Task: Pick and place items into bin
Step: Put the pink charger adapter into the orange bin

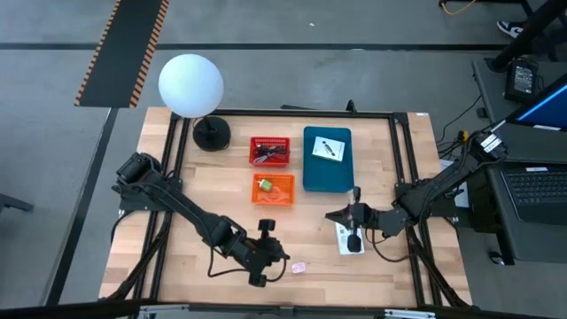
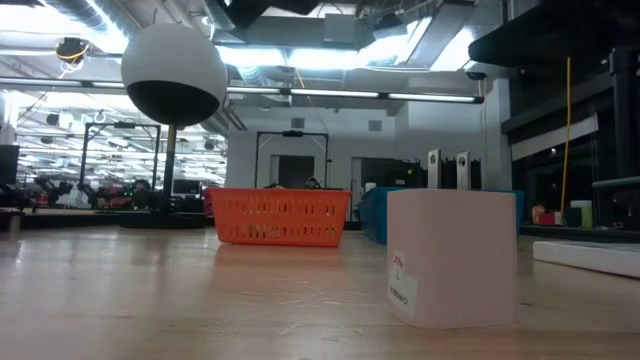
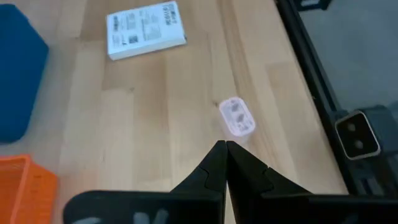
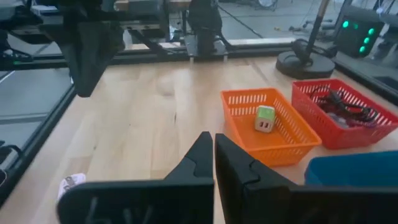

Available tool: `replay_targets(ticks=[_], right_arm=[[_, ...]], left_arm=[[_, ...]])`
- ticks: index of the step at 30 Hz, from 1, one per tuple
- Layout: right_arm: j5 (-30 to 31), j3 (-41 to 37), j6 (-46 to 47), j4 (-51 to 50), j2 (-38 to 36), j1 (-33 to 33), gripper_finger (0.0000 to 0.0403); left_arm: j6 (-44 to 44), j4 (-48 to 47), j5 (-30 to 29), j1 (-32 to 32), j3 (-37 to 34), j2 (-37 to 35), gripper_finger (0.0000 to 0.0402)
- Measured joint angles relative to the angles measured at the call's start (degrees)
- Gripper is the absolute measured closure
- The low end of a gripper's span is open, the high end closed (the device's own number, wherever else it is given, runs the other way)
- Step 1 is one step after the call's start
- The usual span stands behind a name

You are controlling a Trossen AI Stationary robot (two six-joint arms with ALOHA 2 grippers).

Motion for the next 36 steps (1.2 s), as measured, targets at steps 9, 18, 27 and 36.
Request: replay_targets(ticks=[9,18,27,36], right_arm=[[-9.45,0.02,5.42,0.11,4.72,0.04,0.0403],[-16.2,0.05,10.3,8.55,12.36,0.04,0.0403],[-19.17,13.93,8.52,-6.34,22.86,2.86,0.0403],[-19.17,26.16,8.95,-21.43,27.84,5.45,0.0402]], left_arm=[[3.37,-0.07,-0.15,-0.66,0.0,0.57,0.0398],[3.37,-0.18,-0.11,-0.76,0.0,0.57,0.0398],[6.49,-1.0,-3.76,-5.17,-0.2,0.57,0.0399],[5.49,-1.1,-4.13,-7.19,-0.22,0.55,0.04]])
